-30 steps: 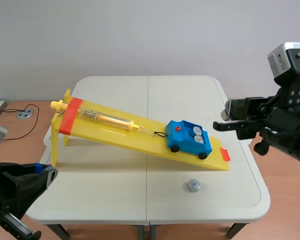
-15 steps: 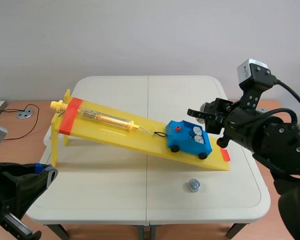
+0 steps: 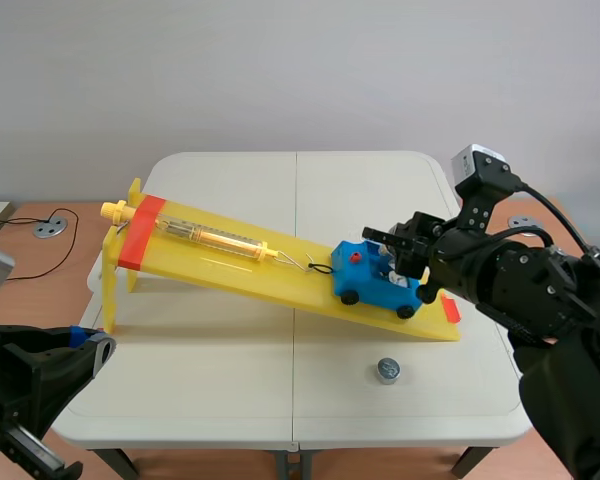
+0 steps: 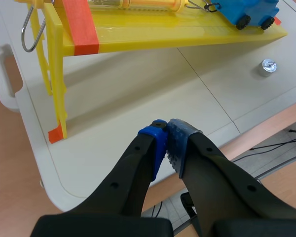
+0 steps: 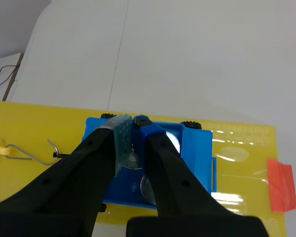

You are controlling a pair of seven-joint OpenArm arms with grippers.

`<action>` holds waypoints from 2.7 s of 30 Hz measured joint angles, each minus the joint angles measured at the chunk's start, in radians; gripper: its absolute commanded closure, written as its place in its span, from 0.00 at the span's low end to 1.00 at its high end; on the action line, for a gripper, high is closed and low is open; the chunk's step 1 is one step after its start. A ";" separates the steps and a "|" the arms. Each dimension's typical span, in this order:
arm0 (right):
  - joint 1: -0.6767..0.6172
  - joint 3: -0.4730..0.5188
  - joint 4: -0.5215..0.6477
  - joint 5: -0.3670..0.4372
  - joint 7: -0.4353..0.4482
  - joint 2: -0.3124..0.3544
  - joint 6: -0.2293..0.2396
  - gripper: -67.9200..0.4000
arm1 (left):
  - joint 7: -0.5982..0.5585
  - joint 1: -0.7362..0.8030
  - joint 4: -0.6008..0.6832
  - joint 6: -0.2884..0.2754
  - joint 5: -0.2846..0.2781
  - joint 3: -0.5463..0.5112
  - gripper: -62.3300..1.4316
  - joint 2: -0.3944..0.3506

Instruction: Place the four metal weights on the blue cart on the ramp.

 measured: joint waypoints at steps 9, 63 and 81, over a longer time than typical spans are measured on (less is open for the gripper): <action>0.027 0.000 -0.014 0.000 0.000 0.000 -0.003 0.99 | 0.000 0.000 0.000 0.000 0.000 0.000 0.93 0.000; -0.225 0.013 0.392 -0.094 -0.053 0.285 0.238 0.67 | 0.000 0.000 0.000 0.000 0.000 0.000 0.93 0.000; -0.424 -0.007 0.417 -0.217 -0.029 0.305 0.238 0.67 | 0.000 -0.008 0.000 0.000 0.000 0.000 0.93 0.000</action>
